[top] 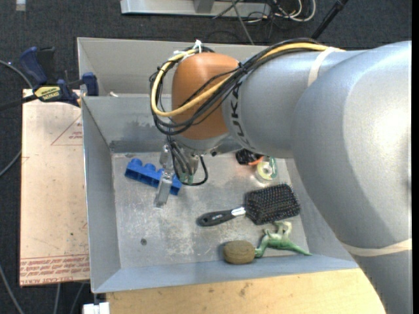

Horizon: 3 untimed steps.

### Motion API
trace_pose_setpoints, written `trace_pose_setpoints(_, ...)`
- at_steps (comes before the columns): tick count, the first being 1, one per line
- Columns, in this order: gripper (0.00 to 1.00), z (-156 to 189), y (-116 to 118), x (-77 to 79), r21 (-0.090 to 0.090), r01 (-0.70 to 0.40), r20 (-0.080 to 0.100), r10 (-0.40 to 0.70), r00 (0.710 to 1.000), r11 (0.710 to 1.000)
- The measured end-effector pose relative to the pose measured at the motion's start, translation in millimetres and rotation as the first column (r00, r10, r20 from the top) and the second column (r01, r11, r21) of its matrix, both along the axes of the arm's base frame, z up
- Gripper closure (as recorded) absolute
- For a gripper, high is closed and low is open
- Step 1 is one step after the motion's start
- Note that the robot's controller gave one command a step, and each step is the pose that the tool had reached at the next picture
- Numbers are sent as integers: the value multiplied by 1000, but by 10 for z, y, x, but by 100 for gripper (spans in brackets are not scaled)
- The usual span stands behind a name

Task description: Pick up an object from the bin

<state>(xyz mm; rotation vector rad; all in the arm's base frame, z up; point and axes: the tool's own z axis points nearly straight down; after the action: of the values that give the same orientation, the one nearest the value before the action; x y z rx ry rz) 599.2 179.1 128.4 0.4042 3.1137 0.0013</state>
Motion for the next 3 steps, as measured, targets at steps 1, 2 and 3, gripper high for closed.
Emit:
trace_pose_setpoints(1,0,31,18,59,0,-269,1,269,963,963)
trace_pose_setpoints(2,0,-297,48,45,1,41,1,-41,999,999)
trace_pose_setpoints(3,100,-528,115,168,2,-45,7,44,999,999)
